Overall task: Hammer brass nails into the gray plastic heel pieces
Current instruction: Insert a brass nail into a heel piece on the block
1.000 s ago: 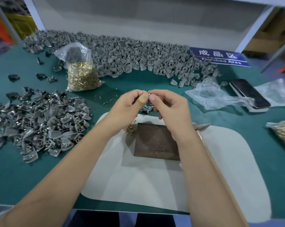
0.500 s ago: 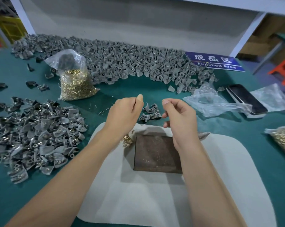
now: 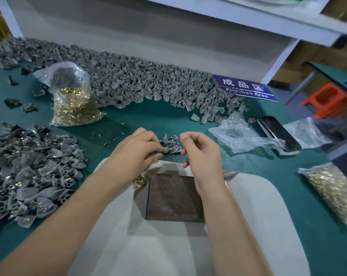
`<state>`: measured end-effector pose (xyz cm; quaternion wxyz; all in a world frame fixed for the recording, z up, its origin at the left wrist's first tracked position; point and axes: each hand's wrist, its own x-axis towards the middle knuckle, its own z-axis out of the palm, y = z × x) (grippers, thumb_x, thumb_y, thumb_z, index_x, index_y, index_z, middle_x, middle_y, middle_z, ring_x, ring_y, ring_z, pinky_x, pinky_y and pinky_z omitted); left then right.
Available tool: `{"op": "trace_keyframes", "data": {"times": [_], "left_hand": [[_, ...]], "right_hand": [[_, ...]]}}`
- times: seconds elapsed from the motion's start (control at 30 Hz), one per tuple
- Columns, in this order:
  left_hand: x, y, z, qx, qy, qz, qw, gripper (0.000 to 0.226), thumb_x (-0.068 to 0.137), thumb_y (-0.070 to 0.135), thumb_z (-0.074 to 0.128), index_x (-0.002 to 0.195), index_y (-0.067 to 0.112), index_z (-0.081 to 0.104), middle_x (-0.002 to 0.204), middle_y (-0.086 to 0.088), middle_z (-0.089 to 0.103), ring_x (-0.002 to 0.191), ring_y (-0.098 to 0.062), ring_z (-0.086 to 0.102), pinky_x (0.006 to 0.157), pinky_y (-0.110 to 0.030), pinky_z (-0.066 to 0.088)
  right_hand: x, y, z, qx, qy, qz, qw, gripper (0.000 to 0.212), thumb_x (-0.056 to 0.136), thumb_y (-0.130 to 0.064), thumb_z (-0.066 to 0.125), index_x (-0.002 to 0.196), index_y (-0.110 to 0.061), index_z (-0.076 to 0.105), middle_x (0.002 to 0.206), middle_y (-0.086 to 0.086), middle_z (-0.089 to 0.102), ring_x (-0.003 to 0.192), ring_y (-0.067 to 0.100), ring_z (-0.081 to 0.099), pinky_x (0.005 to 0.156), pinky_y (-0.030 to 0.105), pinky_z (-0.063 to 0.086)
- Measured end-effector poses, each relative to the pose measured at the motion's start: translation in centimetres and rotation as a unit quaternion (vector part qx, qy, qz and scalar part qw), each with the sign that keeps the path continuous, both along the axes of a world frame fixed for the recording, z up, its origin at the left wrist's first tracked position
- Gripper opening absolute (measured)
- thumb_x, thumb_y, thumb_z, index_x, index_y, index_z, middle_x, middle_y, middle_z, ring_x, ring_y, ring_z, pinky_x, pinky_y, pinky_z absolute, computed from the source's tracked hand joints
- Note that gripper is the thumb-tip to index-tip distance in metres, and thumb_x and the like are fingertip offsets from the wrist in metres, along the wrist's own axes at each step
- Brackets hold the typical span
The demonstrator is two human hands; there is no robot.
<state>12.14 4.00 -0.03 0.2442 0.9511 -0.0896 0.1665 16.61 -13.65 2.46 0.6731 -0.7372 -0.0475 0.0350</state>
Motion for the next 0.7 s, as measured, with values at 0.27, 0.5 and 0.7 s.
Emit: {"op": "trace_keyframes", "data": {"times": [0.27,0.5,0.7], "left_hand": [[-0.3,-1.9,0.2,-0.202,-0.074,-0.012,0.977,0.009,0.098,0.010,0.066,0.102,0.013,0.073,0.119,0.003,0.074,0.127,-0.009,0.059,0.125,-0.035,0.026],[-0.7,-3.3,1.2,-0.515,-0.028,0.012,0.857,0.012,0.108,0.020,0.049,0.105,0.025,0.060,0.098,-0.001,0.077,0.079,-0.015,0.073,0.065,-0.031,0.061],[0.0,-2.8,0.5,-0.616,0.039,0.002,0.786,0.036,0.110,0.028,0.041,0.105,0.023,0.076,0.080,0.005,0.063,0.073,-0.010,0.052,0.065,-0.023,0.047]], "right_hand": [[0.1,-0.1,-0.2,-0.002,-0.018,0.022,1.000,0.012,0.093,-0.011,0.065,0.082,-0.016,0.067,0.069,-0.004,0.065,0.067,0.014,0.058,0.052,0.030,0.045],[-0.1,-0.1,-0.4,0.044,-0.039,0.021,0.998,0.012,0.082,-0.003,0.067,0.077,-0.007,0.057,0.079,0.020,0.067,0.067,0.023,0.071,0.049,0.028,0.052],[-0.5,-0.1,-0.1,0.070,-0.047,0.068,0.994,0.019,0.091,0.003,0.071,0.092,-0.015,0.072,0.078,0.003,0.074,0.071,0.016,0.072,0.054,0.024,0.055]]}}
